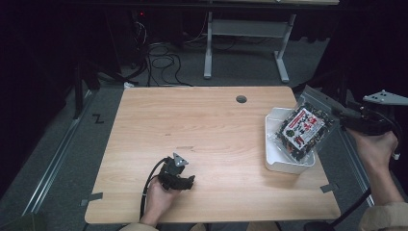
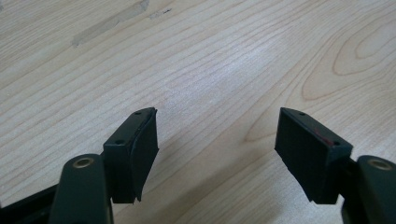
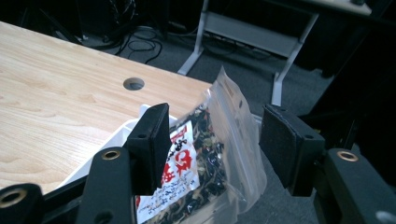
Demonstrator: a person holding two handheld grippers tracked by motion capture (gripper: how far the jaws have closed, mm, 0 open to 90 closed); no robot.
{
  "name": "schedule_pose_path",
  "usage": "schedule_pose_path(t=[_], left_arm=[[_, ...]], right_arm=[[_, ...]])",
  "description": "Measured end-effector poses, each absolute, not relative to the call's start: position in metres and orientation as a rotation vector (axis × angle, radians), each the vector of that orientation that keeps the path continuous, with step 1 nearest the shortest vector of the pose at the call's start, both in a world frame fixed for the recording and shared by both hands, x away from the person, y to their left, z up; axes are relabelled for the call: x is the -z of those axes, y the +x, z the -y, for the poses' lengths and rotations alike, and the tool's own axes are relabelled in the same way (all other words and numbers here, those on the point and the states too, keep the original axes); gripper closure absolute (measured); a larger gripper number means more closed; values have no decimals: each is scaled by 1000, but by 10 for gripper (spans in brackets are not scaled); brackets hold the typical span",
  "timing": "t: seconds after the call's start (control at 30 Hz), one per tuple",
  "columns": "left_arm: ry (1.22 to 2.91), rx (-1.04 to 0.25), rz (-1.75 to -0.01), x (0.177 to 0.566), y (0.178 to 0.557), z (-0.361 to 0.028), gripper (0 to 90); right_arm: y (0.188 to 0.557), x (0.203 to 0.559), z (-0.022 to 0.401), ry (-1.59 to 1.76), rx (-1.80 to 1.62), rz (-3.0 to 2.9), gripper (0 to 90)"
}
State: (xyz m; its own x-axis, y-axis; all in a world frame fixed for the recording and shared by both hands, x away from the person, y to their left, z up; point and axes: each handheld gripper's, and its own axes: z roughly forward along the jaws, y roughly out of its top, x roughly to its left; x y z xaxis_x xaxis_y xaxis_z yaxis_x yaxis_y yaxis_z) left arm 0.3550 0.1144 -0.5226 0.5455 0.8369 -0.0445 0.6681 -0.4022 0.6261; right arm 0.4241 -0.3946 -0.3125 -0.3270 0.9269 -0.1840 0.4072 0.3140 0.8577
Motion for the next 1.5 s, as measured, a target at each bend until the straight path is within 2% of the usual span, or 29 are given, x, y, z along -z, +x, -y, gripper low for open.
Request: schedule_pose_path(t=[0.27,0.63,0.9,1.5], left_arm=[[2175,-377,-1201,519,354,-116,303],[2160,-378,-1192,517,353,-117,302],[2153,-379,-1187,516,352,-117,301],[2149,-382,-1176,515,351,-116,301]], right_arm=[[401,311,371,1097,-1060,-1951,425],[363,336,323,993,-1217,-2094,419],[353,357,306,981,-1274,-2162,415],[337,375,275,908,-1317,-2262,410]])
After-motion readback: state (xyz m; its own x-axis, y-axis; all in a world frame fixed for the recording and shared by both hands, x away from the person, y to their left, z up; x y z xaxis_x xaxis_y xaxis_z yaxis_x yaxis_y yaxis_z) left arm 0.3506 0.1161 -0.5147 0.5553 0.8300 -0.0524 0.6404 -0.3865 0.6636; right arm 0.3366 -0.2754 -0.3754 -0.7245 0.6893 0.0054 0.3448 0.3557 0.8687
